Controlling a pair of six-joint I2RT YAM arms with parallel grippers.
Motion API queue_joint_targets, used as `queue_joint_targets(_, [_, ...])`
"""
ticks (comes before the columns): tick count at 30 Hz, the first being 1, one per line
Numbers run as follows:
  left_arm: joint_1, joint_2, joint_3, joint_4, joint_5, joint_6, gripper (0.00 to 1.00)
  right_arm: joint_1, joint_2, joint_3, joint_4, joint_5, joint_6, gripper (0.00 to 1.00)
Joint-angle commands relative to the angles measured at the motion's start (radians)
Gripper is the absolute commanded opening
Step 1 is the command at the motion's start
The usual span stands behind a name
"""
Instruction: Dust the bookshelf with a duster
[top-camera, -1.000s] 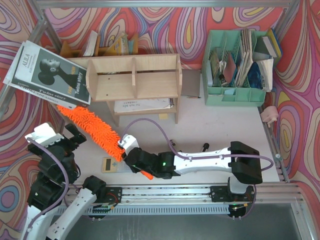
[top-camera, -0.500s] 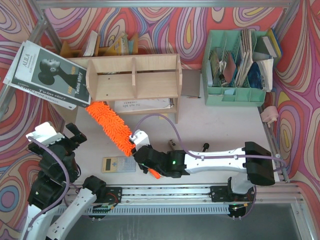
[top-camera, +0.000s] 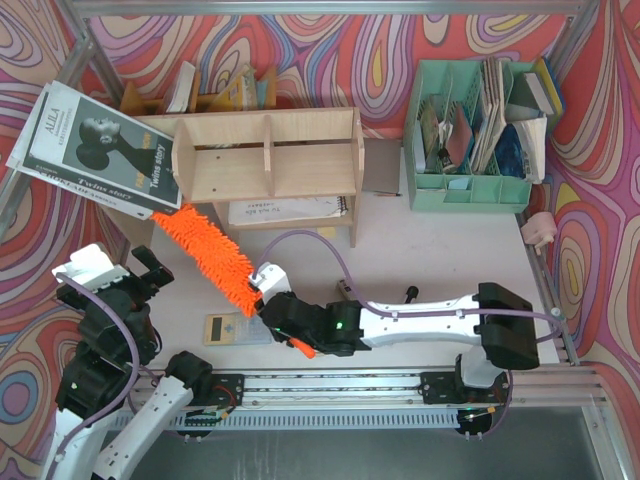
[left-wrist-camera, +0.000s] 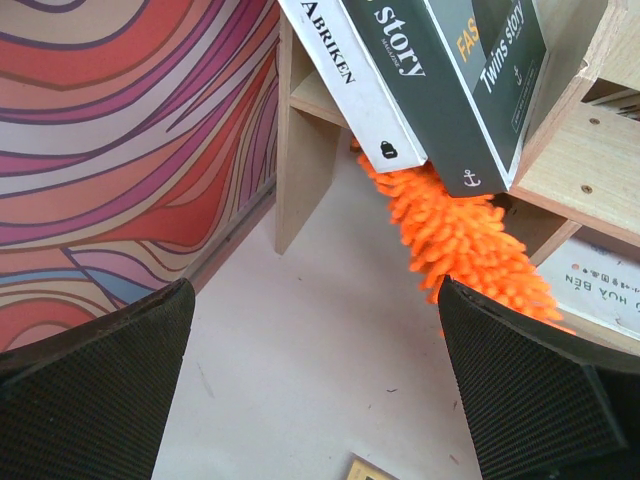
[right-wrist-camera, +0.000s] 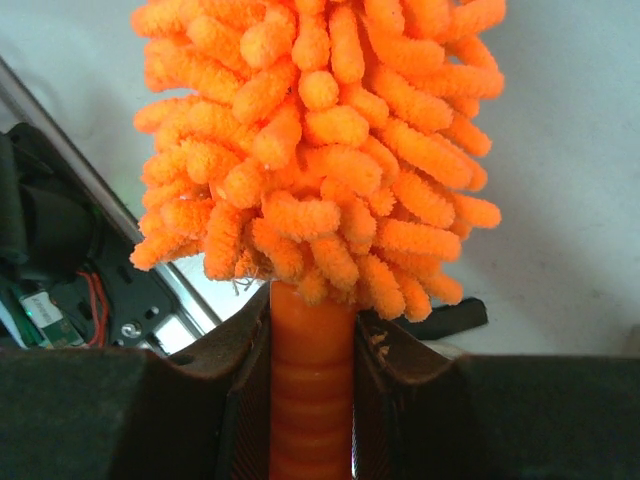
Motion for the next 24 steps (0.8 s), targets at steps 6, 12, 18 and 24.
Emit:
queue_joint_targets(6, [0.004, 0.01, -0.009, 0.018, 0.002, 0.004, 0.98, 0.002, -0.133, -0.084, 0.094, 0.198, 0.069, 0.0])
queue_joint_targets(12, [0.003, 0.015, -0.007, 0.018, 0.002, 0.005, 0.98, 0.004, -0.06, -0.023, 0.144, 0.019, -0.015, 0.0])
queue_joint_targets(18, [0.004, 0.009, -0.009, 0.018, 0.002, 0.005, 0.99, 0.015, -0.002, 0.031, 0.119, -0.013, -0.053, 0.0])
queue_joint_targets(24, [0.005, 0.012, -0.008, 0.019, 0.002, 0.005, 0.99, 0.014, -0.075, -0.041, 0.085, 0.175, 0.037, 0.0])
